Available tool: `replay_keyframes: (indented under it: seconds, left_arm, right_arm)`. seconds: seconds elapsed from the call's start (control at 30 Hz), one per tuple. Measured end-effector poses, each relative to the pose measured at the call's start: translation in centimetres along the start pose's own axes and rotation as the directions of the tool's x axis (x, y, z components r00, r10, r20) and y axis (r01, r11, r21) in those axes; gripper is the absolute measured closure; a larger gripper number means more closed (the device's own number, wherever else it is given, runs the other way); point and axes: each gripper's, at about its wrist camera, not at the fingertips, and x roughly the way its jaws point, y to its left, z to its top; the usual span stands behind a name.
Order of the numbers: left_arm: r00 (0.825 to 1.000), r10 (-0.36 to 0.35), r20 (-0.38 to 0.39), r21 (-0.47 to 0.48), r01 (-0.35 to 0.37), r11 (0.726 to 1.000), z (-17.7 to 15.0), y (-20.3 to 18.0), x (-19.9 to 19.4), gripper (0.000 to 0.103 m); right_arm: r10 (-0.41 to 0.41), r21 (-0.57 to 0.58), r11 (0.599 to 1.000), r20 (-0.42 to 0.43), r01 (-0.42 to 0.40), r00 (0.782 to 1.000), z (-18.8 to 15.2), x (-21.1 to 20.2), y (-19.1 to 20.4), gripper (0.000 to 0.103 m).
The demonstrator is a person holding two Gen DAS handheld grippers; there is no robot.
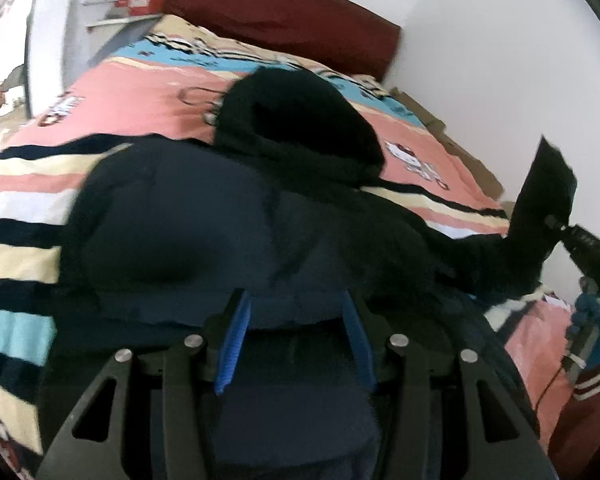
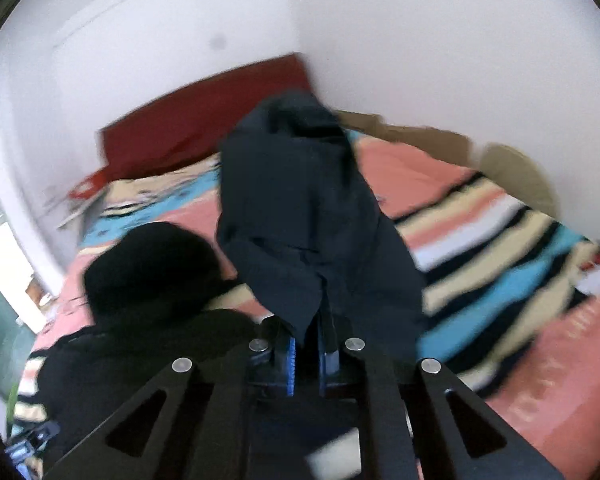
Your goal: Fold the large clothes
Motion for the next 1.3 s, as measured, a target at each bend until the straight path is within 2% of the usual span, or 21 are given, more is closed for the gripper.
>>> replay_keyframes:
  seconds: [0.17,0.3,0.43,0.57,0.67,0.77,0.93,1.03,1.1,1.13,1.17,1.2,1.23,1.3]
  left_arm:
    - [0.998,0.047,0.041,-0.055,-0.045,0.997,-0.1,2.6,-2.0,0.057]
    - [0.992,0.111,0.064,-0.077,-0.106,0.991,0.1,4.4,-3.7,0.057]
    - [0.984,0.170,0.056,-0.084,-0.165,0.983,0.0,5.9,-5.1,0.057]
    - [0.974,0.224,0.039,-0.098,-0.219,0.971,-0.7,7.5,-6.0,0.057]
    - [0.970,0.242,0.033,-0.120,-0.237,0.964,-1.2,8.7,-6.8,0.057]
    - [0.964,0.264,0.028,-0.143,-0.258,0.956,-1.7,9.7,-7.6,0.057]
    - [0.962,0.273,0.028,-0.181,-0.264,0.947,-2.2,10.0,-8.7,0.057]
    - [0.962,0.272,0.030,-0.190,-0.262,0.946,-2.2,9.5,-9.4,0.057]
    - [0.962,0.270,0.030,-0.185,-0.261,0.948,-2.0,9.0,-9.8,0.057]
    - [0.962,0.271,0.029,-0.180,-0.262,0.948,-1.8,8.7,-10.0,0.057]
    - [0.961,0.274,0.028,-0.174,-0.265,0.948,-1.6,8.4,-10.0,0.057]
    - [0.961,0.275,0.025,-0.166,-0.268,0.949,-1.3,8.0,-10.1,0.057]
    - [0.962,0.273,0.022,-0.161,-0.266,0.950,-1.0,7.7,-10.0,0.057]
    - [0.962,0.271,0.002,-0.141,-0.268,0.953,-0.3,7.0,-9.2,0.057]
  right_arm:
    - [0.194,-0.089,0.977,-0.024,-0.196,0.981,-0.1,0.0,6.0,0.096]
    - [0.323,-0.172,0.926,-0.096,-0.336,0.941,-1.4,0.9,11.8,0.096]
    - [0.399,-0.232,0.869,-0.194,-0.437,0.896,-4.1,2.0,17.3,0.096]
    - [0.423,-0.276,0.815,-0.318,-0.510,0.848,-8.7,3.2,22.3,0.095]
    - [0.393,-0.299,0.798,-0.401,-0.524,0.827,-12.2,5.3,24.8,0.094]
    - [0.356,-0.324,0.789,-0.450,-0.521,0.819,-15.3,6.5,26.6,0.093]
    - [0.329,-0.356,0.773,-0.483,-0.525,0.812,-17.6,6.4,27.7,0.090]
    - [0.309,-0.383,0.758,-0.503,-0.528,0.808,-18.0,6.4,28.1,0.078]
    - [0.311,-0.378,0.754,-0.515,-0.537,0.799,-18.2,6.2,28.1,0.061]
    - [0.315,-0.376,0.747,-0.525,-0.548,0.791,-18.2,5.9,28.1,0.057]
    - [0.318,-0.379,0.736,-0.538,-0.561,0.781,-18.3,5.6,28.1,0.044]
    - [0.325,-0.379,0.727,-0.544,-0.572,0.773,-18.4,5.2,28.1,0.027]
    - [0.337,-0.376,0.719,-0.547,-0.584,0.766,-18.4,4.7,28.1,0.022]
    - [0.356,-0.379,0.704,-0.543,-0.600,0.760,-18.4,3.1,27.7,0.021]
